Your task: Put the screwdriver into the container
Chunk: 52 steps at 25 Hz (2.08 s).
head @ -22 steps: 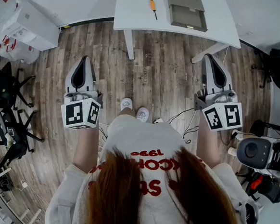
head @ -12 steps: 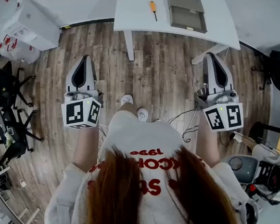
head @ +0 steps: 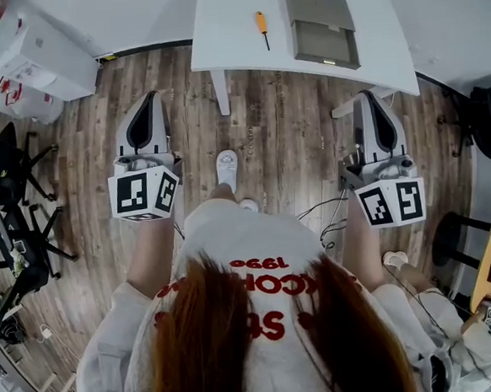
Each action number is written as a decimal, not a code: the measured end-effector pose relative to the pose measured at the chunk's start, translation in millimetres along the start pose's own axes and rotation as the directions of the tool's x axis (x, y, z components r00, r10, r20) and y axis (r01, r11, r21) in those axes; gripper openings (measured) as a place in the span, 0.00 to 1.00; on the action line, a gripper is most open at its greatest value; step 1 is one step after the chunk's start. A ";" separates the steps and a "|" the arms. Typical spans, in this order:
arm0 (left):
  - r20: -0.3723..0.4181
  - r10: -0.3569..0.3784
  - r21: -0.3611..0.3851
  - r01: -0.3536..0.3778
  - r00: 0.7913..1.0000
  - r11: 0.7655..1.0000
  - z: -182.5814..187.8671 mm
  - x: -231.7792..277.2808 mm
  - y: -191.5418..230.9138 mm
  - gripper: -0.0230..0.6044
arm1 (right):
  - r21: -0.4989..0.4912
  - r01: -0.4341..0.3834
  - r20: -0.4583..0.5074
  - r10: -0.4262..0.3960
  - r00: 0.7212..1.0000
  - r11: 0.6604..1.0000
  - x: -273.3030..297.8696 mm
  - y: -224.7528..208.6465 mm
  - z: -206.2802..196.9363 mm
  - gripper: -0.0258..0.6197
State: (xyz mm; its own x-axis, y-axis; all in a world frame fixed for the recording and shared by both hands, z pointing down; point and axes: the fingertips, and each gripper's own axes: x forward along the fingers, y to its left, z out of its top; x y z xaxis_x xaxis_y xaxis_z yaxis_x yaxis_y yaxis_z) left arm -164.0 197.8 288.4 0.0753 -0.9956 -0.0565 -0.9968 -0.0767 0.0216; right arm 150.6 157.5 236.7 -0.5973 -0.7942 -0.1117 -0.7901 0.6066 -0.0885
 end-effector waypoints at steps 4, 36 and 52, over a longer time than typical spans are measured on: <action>0.006 -0.020 -0.005 0.020 1.000 1.000 0.8 40.3 8.3 0.05 | -0.006 0.006 0.002 -0.006 1.000 1.000 31.4 -13.6 2.7 0.05; -0.038 -0.122 -0.015 0.121 0.992 0.993 -24.7 185.8 62.0 0.05 | 0.030 0.024 -0.011 -0.023 1.000 0.999 175.4 -40.4 -19.2 0.05; 0.026 0.078 0.021 -0.079 0.997 0.997 -8.8 272.6 58.5 0.05 | 0.053 -0.163 -0.004 0.164 0.987 0.985 266.5 -130.9 -15.8 0.05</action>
State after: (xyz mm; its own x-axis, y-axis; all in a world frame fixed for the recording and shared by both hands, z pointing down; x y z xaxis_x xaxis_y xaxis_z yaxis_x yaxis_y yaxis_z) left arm -201.5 -78.6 283.1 -0.0035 -0.9968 -0.0803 -1.0000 0.0031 0.0051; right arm 92.7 -134.1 234.1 -0.7191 -0.6844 -0.1204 -0.6735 0.7291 -0.1219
